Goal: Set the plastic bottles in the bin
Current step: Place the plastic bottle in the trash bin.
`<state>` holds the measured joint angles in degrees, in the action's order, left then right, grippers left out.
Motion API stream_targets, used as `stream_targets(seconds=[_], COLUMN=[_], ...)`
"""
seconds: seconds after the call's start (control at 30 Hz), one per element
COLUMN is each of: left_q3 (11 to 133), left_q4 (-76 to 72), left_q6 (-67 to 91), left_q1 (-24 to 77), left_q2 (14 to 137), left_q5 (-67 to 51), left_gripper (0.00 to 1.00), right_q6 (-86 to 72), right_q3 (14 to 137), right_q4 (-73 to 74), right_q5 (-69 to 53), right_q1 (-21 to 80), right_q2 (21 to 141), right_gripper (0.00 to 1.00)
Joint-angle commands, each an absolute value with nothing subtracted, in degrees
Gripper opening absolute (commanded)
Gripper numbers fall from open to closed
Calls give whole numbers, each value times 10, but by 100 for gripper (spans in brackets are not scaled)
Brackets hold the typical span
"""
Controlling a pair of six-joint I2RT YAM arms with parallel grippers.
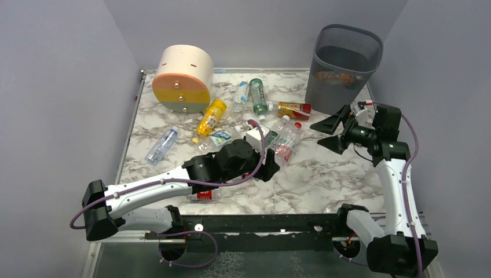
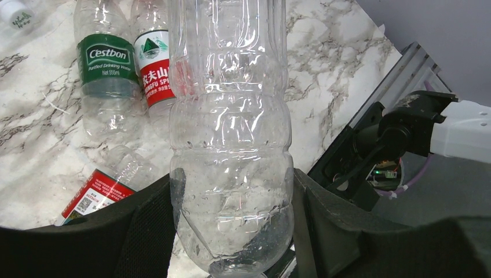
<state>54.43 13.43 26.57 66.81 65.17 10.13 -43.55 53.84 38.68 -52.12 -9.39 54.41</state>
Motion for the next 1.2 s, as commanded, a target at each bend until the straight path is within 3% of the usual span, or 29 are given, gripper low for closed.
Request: stream_targets(seconds=[0.0, 0.27, 0.8, 0.87, 1.03, 1.17], left_q3=[539, 545, 550, 551, 552, 552], left_q4=[120, 116, 108, 108, 111, 120], left_q6=[266, 268, 270, 270, 270, 272], left_q1=[663, 660, 660, 660, 660, 660], left_q2=[659, 672, 686, 688, 688, 683], left_q5=[83, 79, 74, 72, 76, 88], left_gripper=[64, 64, 64, 64, 66, 72], right_q6=[-465, -498, -509, -513, -518, -516], right_q3=[543, 549, 559, 557, 552, 553], right_q4=[326, 279, 266, 262, 260, 267], right_q5=[-533, -463, -391, -382, -374, -366], right_q1=[-61, 44, 145, 155, 162, 162], right_q2=[560, 598, 646, 647, 643, 636], right_gripper=[100, 100, 99, 95, 71, 62])
